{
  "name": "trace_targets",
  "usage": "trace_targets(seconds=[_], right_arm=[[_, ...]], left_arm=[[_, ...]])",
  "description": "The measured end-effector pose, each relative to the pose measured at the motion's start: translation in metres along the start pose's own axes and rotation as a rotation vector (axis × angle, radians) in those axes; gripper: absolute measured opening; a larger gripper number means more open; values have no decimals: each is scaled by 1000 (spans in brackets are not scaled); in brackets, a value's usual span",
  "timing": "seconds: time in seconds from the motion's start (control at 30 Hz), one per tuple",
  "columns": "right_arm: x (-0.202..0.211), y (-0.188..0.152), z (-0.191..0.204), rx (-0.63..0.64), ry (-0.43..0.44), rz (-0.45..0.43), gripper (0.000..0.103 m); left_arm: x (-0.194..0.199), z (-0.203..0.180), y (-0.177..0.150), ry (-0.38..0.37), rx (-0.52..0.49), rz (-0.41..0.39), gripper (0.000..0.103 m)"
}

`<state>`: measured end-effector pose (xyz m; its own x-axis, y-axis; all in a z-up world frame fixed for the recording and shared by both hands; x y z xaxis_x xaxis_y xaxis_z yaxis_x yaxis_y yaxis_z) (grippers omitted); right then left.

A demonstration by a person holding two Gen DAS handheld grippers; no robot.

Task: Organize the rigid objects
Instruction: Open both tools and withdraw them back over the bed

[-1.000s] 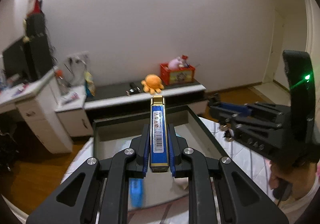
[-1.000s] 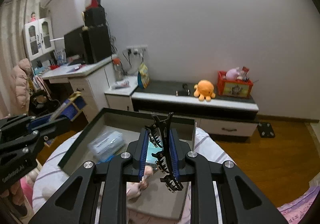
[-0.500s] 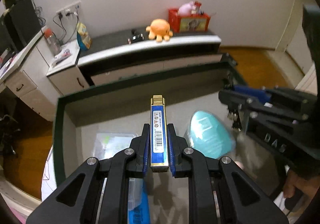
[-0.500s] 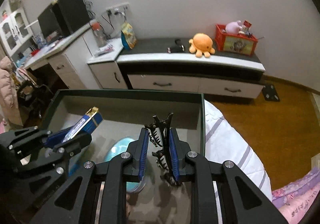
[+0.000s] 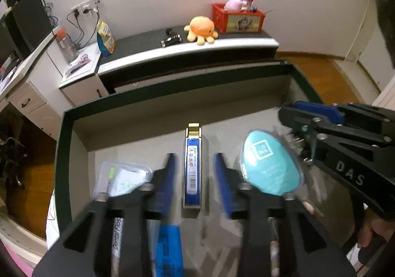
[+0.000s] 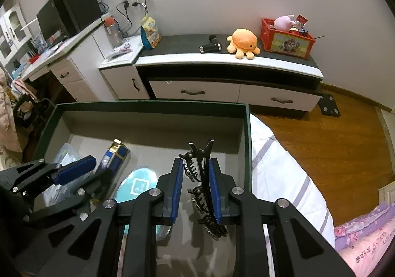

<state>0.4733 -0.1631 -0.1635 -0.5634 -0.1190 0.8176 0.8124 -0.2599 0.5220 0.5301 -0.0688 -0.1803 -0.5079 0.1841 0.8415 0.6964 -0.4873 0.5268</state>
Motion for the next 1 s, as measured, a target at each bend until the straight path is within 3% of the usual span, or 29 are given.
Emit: trace_targets(seconds=[0.03, 0.1, 0.13, 0.27, 0.4, 0.57, 0.7, 0.93, 1.0], right_arm=[[3, 0, 1, 7, 12, -8, 34], [16, -5, 5, 25, 17, -45, 60], [21, -7, 6, 30, 23, -59, 65], [64, -21, 12, 35, 78, -168, 67], [115, -54, 18, 51, 148, -262, 80], [157, -100, 23, 65, 176, -327, 80], [181, -139, 23, 67, 184, -370, 83], [206, -192, 25, 70, 150, -436, 85], [208, -206, 27, 78, 122, -458, 92]], left_arm=[[9, 0, -2, -2, 2, -24, 62], [26, 0, -5, 18, -7, -66, 62], [36, 0, -7, 30, -11, -85, 62], [93, -4, -25, 91, -4, -218, 68], [154, -6, -58, 129, 10, -335, 76], [218, -12, -109, 231, 13, -460, 86], [251, -23, -149, 266, 15, -523, 100], [277, -46, -202, 261, 22, -565, 103], [275, -50, -216, 263, 26, -547, 103]])
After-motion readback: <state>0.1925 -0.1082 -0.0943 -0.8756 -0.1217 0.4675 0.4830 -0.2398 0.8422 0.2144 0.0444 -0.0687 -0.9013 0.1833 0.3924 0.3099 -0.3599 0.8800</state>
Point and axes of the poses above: each gripper's, at about its wrist camera, not at the fingertips, and x roughly against the way its jaws point, z to its left, y to its top, the point moved 1 cm from there along -x, roughly the way its jaws point, and after that the axes turned 12 degrees about -x, right-handed, at the moved point
